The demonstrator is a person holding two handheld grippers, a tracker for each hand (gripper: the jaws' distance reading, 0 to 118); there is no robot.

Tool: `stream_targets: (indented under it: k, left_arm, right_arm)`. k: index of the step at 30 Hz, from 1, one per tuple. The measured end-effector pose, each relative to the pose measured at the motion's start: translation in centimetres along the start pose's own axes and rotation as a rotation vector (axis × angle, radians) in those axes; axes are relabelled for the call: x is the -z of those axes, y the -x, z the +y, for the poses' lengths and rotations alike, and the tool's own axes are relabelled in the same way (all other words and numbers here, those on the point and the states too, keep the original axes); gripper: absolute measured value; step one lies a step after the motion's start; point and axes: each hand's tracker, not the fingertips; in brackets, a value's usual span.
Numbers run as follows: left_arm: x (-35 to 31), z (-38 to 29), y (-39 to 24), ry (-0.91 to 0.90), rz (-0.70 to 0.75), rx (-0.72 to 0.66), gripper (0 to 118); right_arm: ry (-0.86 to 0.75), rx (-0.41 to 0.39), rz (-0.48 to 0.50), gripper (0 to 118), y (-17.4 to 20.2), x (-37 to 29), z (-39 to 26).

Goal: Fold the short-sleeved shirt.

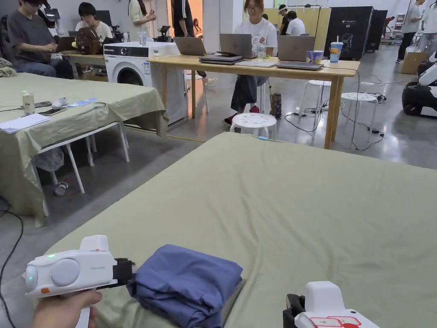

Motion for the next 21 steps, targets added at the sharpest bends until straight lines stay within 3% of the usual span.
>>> stream_targets:
  k: [2,9,14,17,21]
  left_arm:
    - [-1.3,-1.1,-2.5,-0.038,0.04,0.067,0]
    - [-5.9,-4.1,-16.6,-0.232,-0.107,0.224,0]
    - [-9.0,-5.5,-29.9,-0.349,-0.244,0.343,0]
    - [-10.0,-6.1,-35.6,-0.434,-0.301,0.42,0]
    - [-12.9,-6.2,-42.5,-0.485,-0.378,0.455,0]
  right_arm:
    - [-0.012,0.005,-0.007,0,-0.5,-0.9,0.1]
    - [-0.079,0.039,-0.095,0,-6.2,-6.7,0.1]
    - [-0.156,0.032,-0.279,0,-13.7,-15.3,0.3]
    - [-0.206,0.067,-0.363,0,-17.9,-20.9,0.5]
    - [-0.252,0.055,-0.48,0,-22.9,-26.1,0.5]
